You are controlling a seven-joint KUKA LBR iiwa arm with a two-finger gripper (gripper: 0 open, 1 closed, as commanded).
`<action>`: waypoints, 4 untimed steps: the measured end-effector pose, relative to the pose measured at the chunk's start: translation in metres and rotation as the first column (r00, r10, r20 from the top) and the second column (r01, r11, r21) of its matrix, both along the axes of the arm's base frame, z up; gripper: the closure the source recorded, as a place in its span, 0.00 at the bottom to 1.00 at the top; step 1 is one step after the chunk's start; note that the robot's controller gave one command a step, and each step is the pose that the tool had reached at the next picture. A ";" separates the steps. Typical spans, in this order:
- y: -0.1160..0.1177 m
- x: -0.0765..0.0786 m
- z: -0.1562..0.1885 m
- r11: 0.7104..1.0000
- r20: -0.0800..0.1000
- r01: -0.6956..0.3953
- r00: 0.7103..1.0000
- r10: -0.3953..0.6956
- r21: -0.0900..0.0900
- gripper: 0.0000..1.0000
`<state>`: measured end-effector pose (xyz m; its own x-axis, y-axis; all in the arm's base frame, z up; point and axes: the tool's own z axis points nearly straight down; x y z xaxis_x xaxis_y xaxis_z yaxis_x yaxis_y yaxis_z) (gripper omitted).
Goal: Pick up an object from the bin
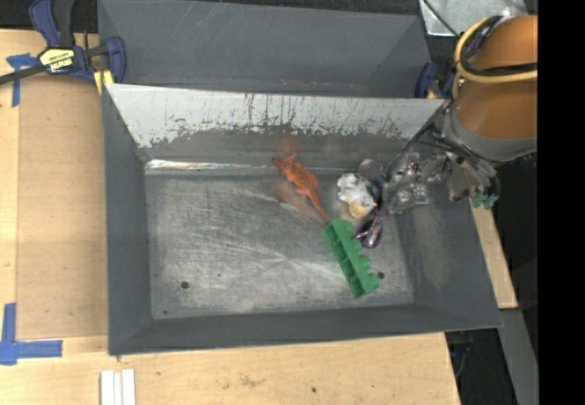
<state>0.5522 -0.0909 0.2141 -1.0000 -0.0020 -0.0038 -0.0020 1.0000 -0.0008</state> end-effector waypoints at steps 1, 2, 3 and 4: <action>0.000 0.000 0.000 1.000 0.000 -0.001 1.000 0.001 0.000 0.00; 0.000 0.000 0.000 1.000 0.000 -0.001 1.000 0.001 0.000 0.00; 0.006 0.004 -0.024 0.996 0.005 -0.087 0.996 0.087 -0.002 0.00; 0.023 -0.024 -0.057 0.974 0.000 -0.226 0.974 0.226 0.000 0.00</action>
Offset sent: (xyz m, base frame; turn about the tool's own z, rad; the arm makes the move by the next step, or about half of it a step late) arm 0.0000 0.0000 0.0000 0.0000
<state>0.5278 -0.0682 0.1572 -0.9737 -0.2278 -0.0038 -0.2278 0.9737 -0.0012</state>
